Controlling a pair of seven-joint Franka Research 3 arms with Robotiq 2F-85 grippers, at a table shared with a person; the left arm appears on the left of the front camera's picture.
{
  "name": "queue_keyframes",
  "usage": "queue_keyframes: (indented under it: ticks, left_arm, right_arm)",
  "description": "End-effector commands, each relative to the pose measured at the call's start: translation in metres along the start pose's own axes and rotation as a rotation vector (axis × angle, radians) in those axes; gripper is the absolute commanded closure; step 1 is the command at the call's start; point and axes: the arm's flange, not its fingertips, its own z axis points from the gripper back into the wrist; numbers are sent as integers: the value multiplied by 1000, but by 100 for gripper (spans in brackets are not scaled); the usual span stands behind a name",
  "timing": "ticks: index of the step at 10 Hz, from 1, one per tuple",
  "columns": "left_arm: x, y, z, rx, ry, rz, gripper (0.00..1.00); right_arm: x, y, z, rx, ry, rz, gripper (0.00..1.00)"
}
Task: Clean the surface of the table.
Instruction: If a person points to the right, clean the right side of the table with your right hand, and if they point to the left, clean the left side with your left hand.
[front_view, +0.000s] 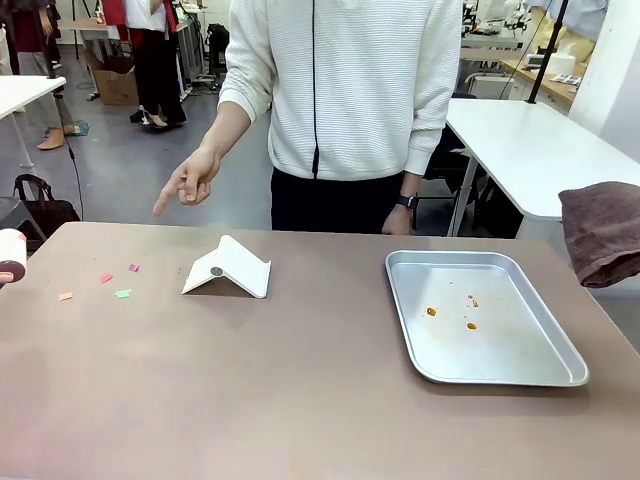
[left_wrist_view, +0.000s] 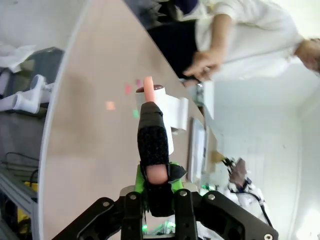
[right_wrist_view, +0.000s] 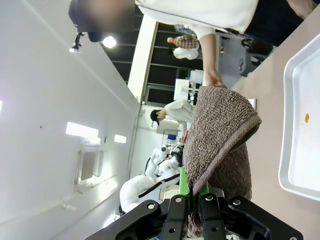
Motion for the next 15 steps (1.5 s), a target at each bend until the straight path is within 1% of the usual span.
queue_keyframes:
  ticks: [1, 2, 4, 5, 8, 10, 11, 15]
  left_arm:
    - [-8, 0, -14, 92, -30, 77, 78]
    - [-9, 4, -21, 99, 6, 83, 78]
    - [-8, 10, -33, 140, 44, 79, 78]
    - [-7, 14, -38, 183, 39, 74, 78]
    - [-3, 18, -45, 226, 12, 75, 78]
    - [-2, 20, -47, 224, 23, 70, 78]
    - [-2, 24, -53, 245, 19, 61, 78]
    - [-13, 28, -79, 297, 81, 26, 78]
  right_arm:
    - [0, 7, 0, 18, -8, -10, 100]
    - [0, 7, 0, 18, -8, -10, 100]
    - [0, 7, 0, 18, -8, -10, 100]
    - [0, 7, 0, 18, -8, -10, 100]
    - [0, 7, 0, 18, -8, -10, 100]
    - [0, 7, 0, 18, -8, -10, 100]
    - [0, 7, 0, 18, -8, -10, 100]
    - [0, 7, 0, 18, -8, -10, 100]
